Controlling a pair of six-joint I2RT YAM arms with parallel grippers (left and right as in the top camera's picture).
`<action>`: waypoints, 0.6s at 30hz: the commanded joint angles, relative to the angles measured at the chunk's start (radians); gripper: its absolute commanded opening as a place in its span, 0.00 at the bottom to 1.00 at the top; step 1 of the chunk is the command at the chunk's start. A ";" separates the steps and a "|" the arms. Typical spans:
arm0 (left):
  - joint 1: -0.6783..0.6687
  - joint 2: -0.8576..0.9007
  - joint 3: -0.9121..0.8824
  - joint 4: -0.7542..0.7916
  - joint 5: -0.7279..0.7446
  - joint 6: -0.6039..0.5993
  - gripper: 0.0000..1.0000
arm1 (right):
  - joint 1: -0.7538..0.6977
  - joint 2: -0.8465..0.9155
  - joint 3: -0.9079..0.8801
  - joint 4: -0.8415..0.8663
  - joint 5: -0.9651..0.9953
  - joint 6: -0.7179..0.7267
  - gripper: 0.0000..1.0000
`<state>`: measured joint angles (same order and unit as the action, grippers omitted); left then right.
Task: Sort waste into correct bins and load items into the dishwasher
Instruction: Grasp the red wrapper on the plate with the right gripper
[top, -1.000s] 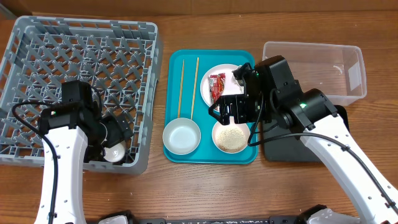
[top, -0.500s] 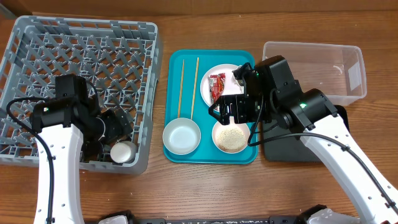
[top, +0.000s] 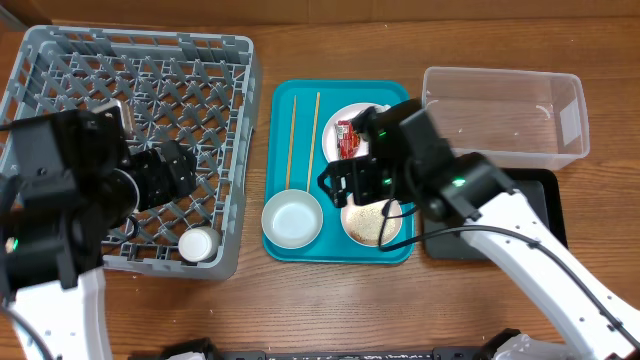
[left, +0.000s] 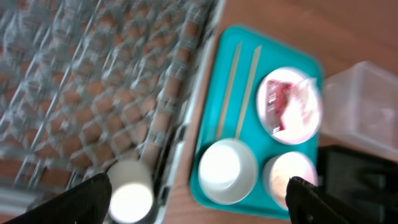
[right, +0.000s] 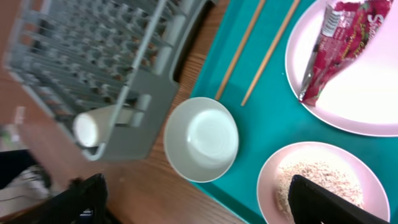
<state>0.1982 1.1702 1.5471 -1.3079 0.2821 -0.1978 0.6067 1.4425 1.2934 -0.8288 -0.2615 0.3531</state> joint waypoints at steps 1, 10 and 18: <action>-0.003 -0.040 0.048 0.026 0.136 0.074 0.91 | 0.011 0.068 0.050 -0.006 0.265 0.067 0.94; -0.003 -0.106 0.053 0.035 0.315 0.180 0.94 | -0.074 0.371 0.305 -0.060 0.256 0.071 0.91; -0.003 -0.147 0.053 -0.005 0.491 0.334 0.92 | -0.120 0.601 0.335 0.033 0.253 0.212 0.74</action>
<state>0.1982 1.0630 1.5810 -1.3121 0.6708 0.0410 0.5034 1.9617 1.6081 -0.8055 -0.0204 0.4828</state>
